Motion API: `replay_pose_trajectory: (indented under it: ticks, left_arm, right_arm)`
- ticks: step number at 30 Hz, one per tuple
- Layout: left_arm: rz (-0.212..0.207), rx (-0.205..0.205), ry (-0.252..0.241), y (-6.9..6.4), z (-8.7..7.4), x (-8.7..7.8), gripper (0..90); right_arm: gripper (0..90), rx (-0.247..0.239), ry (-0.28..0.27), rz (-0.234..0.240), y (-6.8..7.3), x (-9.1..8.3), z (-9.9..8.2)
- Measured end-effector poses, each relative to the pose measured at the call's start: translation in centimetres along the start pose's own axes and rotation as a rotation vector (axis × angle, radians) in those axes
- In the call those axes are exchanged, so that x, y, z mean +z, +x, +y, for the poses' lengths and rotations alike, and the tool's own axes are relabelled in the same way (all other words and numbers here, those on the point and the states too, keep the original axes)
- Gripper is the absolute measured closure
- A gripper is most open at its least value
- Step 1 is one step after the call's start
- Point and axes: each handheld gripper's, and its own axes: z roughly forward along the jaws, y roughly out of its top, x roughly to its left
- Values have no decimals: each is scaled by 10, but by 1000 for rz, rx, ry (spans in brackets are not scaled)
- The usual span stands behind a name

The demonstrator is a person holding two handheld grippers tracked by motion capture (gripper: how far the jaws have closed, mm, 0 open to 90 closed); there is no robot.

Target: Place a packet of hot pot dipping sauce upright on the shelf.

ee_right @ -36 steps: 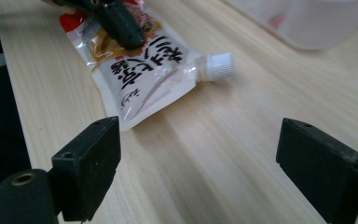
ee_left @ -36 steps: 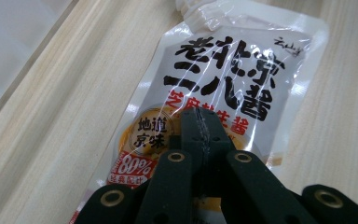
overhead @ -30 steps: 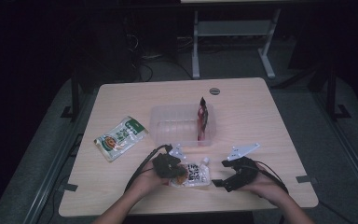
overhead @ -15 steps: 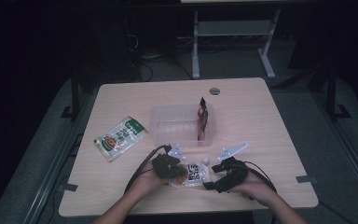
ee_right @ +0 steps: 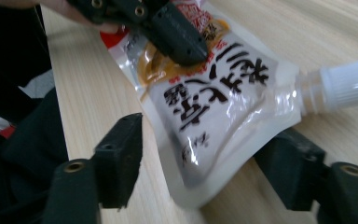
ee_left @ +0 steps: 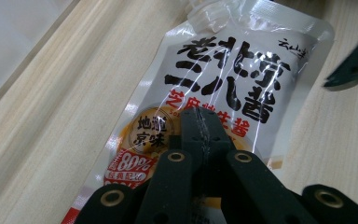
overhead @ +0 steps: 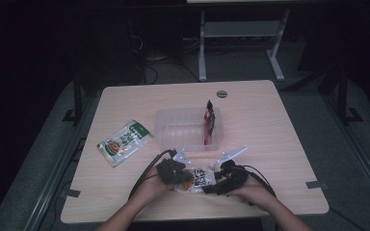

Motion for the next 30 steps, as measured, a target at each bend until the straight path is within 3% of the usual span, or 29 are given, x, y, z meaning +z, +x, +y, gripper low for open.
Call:
replay_pose_trajectory:
  ticks: [5, 12, 19, 23, 26, 29, 30]
  left_arm:
    - [1, 1, -2, 0, 0, 0, 899]
    - [1, -18, -19, 0, -2, 0, 898]
    - [-11, -29, -36, 3, -5, -2, 898]
    - [-25, -50, -60, 5, -7, -5, 898]
    - [-49, -72, -89, 5, -8, -7, 897]
    - [-57, -70, -104, 5, -7, -14, 893]
    - [-51, -52, -101, 6, -7, -18, 879]
  right_arm:
    - [503, -13, 8, 5, 1, 8, 6]
    - [682, 15, -2, 32, -4, 9, 12]
    - [786, -58, 38, -13, -1, 11, 21]
    - [850, -84, 60, -7, -2, 11, 27]
    - [883, -104, 48, -1, 0, 10, 27]
    - [890, -126, 36, 7, 2, 5, 28]
    - [891, -131, 33, 12, 3, 3, 28]
